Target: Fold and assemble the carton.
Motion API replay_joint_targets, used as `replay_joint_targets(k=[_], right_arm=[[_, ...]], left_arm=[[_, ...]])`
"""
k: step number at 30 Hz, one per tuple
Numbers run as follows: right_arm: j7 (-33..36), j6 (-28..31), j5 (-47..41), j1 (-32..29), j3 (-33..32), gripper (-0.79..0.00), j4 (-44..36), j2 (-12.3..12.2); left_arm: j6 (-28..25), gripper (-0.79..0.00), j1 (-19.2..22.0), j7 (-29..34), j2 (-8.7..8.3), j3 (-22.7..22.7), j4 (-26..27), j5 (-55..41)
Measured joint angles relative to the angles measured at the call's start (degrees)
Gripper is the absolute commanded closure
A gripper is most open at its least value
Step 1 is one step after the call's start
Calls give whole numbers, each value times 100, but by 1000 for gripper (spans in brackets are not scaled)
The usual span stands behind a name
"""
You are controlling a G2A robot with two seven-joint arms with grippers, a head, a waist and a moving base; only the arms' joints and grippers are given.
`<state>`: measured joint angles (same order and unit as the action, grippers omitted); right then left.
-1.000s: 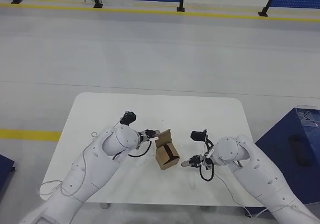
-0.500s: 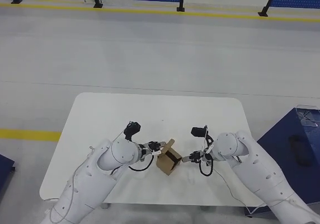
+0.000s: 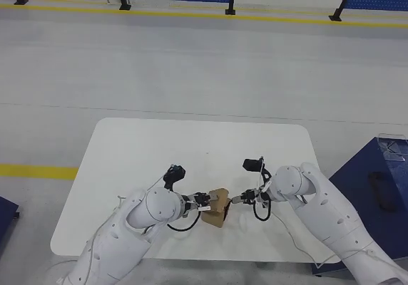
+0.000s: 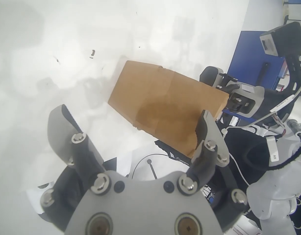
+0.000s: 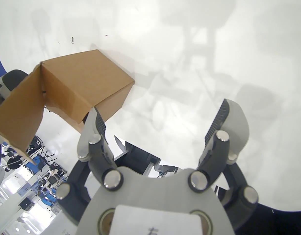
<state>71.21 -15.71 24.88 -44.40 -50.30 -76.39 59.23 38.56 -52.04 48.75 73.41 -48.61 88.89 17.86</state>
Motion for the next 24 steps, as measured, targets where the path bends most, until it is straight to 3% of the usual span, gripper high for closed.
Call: replay_joint_targets(k=[7, 15, 24], right_arm=[[12, 213, -545, 53, -317, -785, 123, -10], [409, 1222, -1132, -278, -955, -785, -72, -201], [17, 1266, -544, -661, -862, -785, -622, -255]], left_arm=[[-91, -785, 146, -22, 83, 145, -328, -175], [-97, -785, 222, -54, 139, 220, -479, -269], [-140, -785, 198, -88, 159, 197, -503, -350]])
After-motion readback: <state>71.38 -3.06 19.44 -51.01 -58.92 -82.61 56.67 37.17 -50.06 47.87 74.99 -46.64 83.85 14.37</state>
